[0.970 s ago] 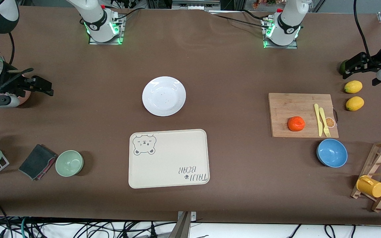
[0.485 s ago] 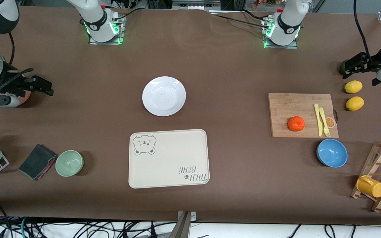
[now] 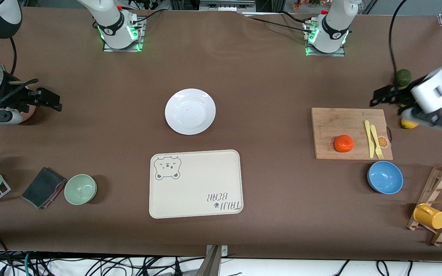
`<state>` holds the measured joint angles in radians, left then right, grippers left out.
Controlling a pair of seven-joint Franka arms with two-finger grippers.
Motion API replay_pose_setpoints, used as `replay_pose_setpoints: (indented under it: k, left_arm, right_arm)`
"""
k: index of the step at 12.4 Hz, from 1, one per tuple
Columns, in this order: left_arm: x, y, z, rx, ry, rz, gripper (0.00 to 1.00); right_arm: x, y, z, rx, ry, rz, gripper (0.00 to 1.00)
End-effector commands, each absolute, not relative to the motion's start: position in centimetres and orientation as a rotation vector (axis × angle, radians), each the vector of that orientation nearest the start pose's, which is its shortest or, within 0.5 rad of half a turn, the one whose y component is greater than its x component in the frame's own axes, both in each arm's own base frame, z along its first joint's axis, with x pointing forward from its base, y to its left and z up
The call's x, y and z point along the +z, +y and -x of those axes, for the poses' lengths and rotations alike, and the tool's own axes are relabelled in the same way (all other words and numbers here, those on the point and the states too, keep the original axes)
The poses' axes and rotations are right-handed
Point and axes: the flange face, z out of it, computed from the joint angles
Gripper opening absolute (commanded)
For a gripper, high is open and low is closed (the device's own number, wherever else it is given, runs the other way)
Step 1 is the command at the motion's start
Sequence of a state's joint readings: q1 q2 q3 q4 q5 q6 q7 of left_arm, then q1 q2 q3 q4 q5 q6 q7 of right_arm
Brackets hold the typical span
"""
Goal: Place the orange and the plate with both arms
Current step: 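Reach the left gripper down to the orange on the cutting board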
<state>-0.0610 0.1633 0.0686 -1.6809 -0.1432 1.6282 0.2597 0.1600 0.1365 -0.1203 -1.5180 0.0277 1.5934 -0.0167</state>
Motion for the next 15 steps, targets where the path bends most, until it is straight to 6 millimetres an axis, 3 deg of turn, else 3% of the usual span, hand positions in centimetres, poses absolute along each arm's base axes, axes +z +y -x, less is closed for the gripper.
replay_pose_setpoints:
  k: [1,3,5,8,15]
  left_arm:
    - [43.2,-2.0,-61.1,0.463,0.374,3.266,1.00]
    - [39.2,-1.2,-62.2,0.442,0.386,3.168,1.00]
    - [36.5,-0.8,-62.5,0.424,0.398,3.136,1.00]
    - [31.0,-0.4,-61.1,0.325,0.402,3.113,1.00]
    - [22.8,-0.5,-58.2,0.300,0.411,3.053,1.00]
  right_arm:
    - [58.0,3.2,-59.6,0.080,-0.091,3.132,1.00]
    - [58.0,3.1,-59.6,0.080,-0.089,3.133,1.00]
    - [58.0,3.1,-59.6,0.080,-0.089,3.133,1.00]
    - [58.0,3.1,-59.6,0.080,-0.089,3.133,1.00]
    - [58.0,3.1,-59.6,0.080,-0.089,3.133,1.00]
